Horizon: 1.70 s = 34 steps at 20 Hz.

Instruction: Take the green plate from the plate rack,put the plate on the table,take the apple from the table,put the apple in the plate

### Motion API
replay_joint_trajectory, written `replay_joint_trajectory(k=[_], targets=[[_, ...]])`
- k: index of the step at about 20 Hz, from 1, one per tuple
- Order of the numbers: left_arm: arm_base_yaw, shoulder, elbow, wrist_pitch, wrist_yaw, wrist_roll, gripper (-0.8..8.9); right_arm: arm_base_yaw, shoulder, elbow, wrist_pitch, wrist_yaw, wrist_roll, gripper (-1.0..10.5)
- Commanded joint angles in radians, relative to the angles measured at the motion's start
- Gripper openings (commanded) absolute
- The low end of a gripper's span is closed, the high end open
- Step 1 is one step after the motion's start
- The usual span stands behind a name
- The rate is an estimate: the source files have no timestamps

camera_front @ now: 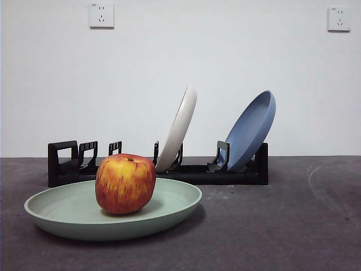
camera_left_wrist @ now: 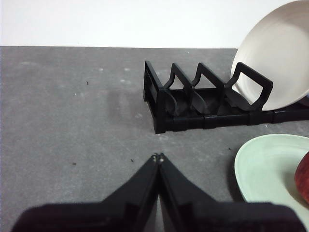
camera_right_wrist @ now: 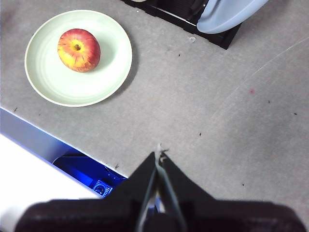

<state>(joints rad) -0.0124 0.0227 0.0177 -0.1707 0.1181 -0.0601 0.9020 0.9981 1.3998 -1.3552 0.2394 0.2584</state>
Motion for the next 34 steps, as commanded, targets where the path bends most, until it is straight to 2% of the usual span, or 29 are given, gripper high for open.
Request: replay_joint_trajectory(k=[1, 10, 11, 13, 14, 15, 16, 18, 20, 22, 24, 26, 29, 34], targets=[[0.002, 0.011, -0.007, 0.007, 0.001, 0.012, -0.04, 0.001, 0.0, -0.006, -0.023, 0.005, 0.01, 0.0], [0.002, 0.059, -0.007, 0.007, 0.001, 0.013, -0.03, 0.001, 0.0, -0.006, -0.023, 0.005, 0.005, 0.0], [0.002, 0.063, -0.007, 0.007, 0.001, 0.013, -0.04, -0.001, -0.003, -0.006, -0.018, 0.028, -0.004, 0.0], [0.002, 0.069, -0.007, 0.007, 0.001, 0.012, -0.04, -0.001, -0.019, -0.022, 0.075, 0.121, -0.047, 0.0], [0.002, 0.072, -0.007, 0.007, 0.001, 0.013, -0.03, -0.014, -0.04, -0.06, 0.199, 0.159, -0.11, 0.0], [0.002, 0.074, -0.007, 0.007, 0.001, 0.013, -0.04, -0.039, -0.066, -0.11, 0.325, 0.155, -0.183, 0.0], [0.002, 0.076, -0.007, 0.007, 0.001, 0.013, -0.04, -0.078, -0.099, -0.193, 0.487, 0.116, -0.268, 0.0], [0.002, 0.078, -0.007, 0.007, 0.001, 0.013, -0.04, -0.186, -0.162, -0.385, 0.766, 0.012, -0.349, 0.0], [0.002, 0.078, -0.007, 0.007, 0.001, 0.013, -0.03, -0.33, -0.218, -0.6, 1.013, -0.083, -0.342, 0.0], [0.002, 0.078, -0.007, 0.007, 0.001, 0.013, -0.04, -0.478, -0.274, -0.81, 1.201, -0.218, -0.33, 0.0], [0.002, 0.078, -0.007, 0.007, 0.001, 0.013, -0.04, -0.613, -0.348, -1.001, 1.363, -0.284, -0.297, 0.0], [0.002, 0.078, -0.007, 0.007, 0.001, 0.013, -0.04, -0.715, -0.409, -1.123, 1.423, -0.285, -0.265, 0.0], [0.002, 0.078, -0.007, 0.007, 0.001, 0.013, -0.04, -0.809, -0.472, -1.216, 1.427, -0.284, -0.251, 0.0], [0.002, 0.078, -0.007, 0.007, 0.001, 0.013, -0.04, -0.865, -0.617, -1.312, 1.424, -0.285, -0.295, 0.0]])
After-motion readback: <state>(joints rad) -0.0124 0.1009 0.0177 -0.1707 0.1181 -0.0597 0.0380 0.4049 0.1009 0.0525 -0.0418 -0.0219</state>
